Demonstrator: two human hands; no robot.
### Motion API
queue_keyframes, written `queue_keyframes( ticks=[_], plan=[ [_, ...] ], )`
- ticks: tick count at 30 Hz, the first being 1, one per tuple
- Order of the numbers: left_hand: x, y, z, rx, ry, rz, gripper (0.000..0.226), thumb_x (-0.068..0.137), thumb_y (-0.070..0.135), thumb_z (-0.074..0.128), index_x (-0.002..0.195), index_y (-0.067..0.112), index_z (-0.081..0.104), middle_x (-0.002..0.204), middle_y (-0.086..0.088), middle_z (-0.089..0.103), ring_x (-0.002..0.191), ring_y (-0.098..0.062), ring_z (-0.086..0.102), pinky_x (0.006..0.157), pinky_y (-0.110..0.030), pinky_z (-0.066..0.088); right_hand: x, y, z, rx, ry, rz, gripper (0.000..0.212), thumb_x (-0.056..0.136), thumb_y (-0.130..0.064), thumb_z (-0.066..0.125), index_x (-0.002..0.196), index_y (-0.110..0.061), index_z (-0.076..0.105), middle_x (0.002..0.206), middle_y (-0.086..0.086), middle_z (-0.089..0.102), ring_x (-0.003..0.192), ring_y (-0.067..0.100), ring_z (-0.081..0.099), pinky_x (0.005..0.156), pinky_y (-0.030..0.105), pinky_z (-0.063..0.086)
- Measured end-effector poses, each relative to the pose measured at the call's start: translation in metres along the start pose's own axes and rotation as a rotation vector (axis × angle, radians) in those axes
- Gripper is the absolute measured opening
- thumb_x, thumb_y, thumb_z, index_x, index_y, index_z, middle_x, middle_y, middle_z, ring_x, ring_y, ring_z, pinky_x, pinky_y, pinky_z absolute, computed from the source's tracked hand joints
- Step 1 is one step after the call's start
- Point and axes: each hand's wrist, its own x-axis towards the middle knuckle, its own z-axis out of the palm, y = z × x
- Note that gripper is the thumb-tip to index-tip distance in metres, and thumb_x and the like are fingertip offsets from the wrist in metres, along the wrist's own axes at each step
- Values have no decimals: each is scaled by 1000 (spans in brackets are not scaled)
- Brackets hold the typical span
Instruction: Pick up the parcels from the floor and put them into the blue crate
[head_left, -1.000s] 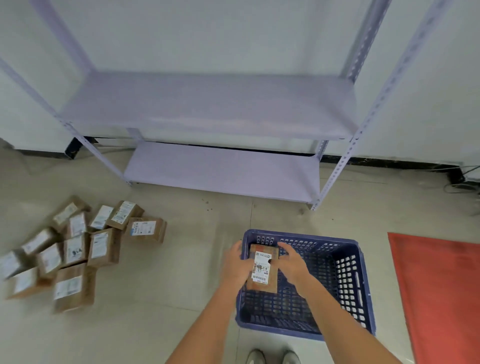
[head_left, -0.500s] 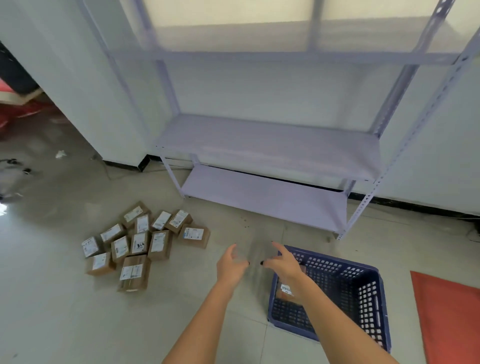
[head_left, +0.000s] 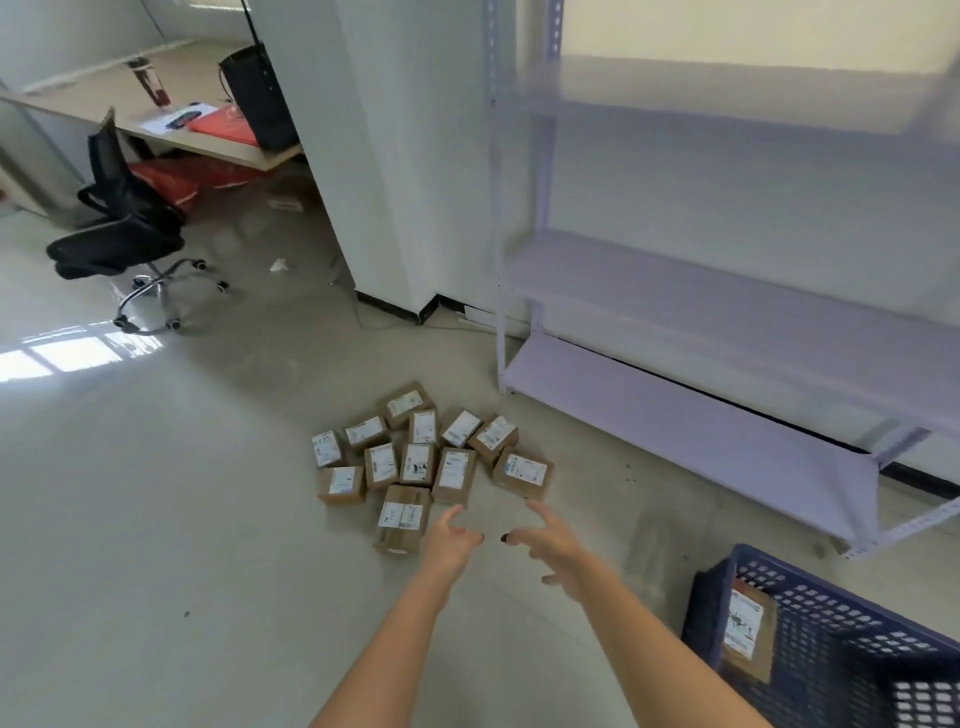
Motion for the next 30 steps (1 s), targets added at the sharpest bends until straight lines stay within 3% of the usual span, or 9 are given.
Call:
queue_keyframes(
  ticks=[2, 5, 9, 13, 18, 23, 26, 30],
  plan=[
    [19, -4, -44, -9, 25, -23, 55, 86, 10, 57, 139, 16, 41, 126, -12, 55, 96, -22, 53, 84, -32, 44, 16, -19, 44, 4, -16, 13, 73, 80, -16, 65, 142, -33, 32, 147, 6, 36, 132, 32, 38, 99, 49, 36],
    [51, -13, -91, -21, 37, -49, 57, 86, 9, 57, 140, 15, 40, 128, -12, 55, 109, -25, 54, 90, -35, 45, 36, -41, 93, -2, -43, 37, 71, 81, -13, 63, 142, -32, 32, 147, 7, 37, 131, 31, 38, 99, 48, 36],
    [99, -13, -132, -46, 51, -72, 56, 85, 7, 57, 139, 15, 42, 116, -7, 59, 95, -19, 52, 76, -30, 46, 81, -68, 134, -12, -61, 68, 74, 81, -12, 62, 145, -31, 29, 147, 9, 36, 132, 32, 37, 103, 50, 34],
    [152, -3, -160, -32, 41, -93, 55, 86, 9, 55, 139, 17, 42, 120, -7, 58, 100, -21, 55, 69, -26, 45, 133, -95, 158, -5, -45, 94, 73, 82, -11, 62, 145, -30, 30, 145, 10, 38, 131, 31, 39, 103, 50, 34],
    [218, 15, -184, 36, 11, -111, 56, 86, 13, 54, 140, 20, 40, 133, -7, 55, 119, -24, 54, 102, -35, 44, 193, -128, 181, 23, -17, 124, 70, 84, -11, 61, 144, -29, 31, 148, 9, 35, 132, 31, 39, 102, 50, 35],
    [279, 20, -205, 32, -42, -126, 58, 87, 11, 56, 141, 20, 39, 133, -9, 55, 120, -25, 53, 105, -39, 42, 248, -148, 204, 12, 28, 177, 69, 84, -11, 61, 144, -30, 31, 146, 9, 37, 129, 30, 41, 98, 47, 38],
    [316, 3, -211, 0, -71, -161, 55, 88, 7, 55, 140, 17, 40, 135, -12, 53, 120, -25, 53, 101, -30, 44, 285, -140, 219, 27, 68, 225, 70, 82, -11, 63, 142, -33, 33, 144, 9, 40, 127, 30, 41, 97, 46, 39],
    [371, -43, -208, -27, -134, -195, 57, 88, 4, 57, 141, 12, 38, 133, -14, 53, 106, -18, 52, 85, -20, 38, 348, -105, 237, 33, 101, 285, 73, 80, -12, 64, 142, -34, 33, 141, 8, 43, 124, 28, 44, 96, 43, 40]
  ],
)
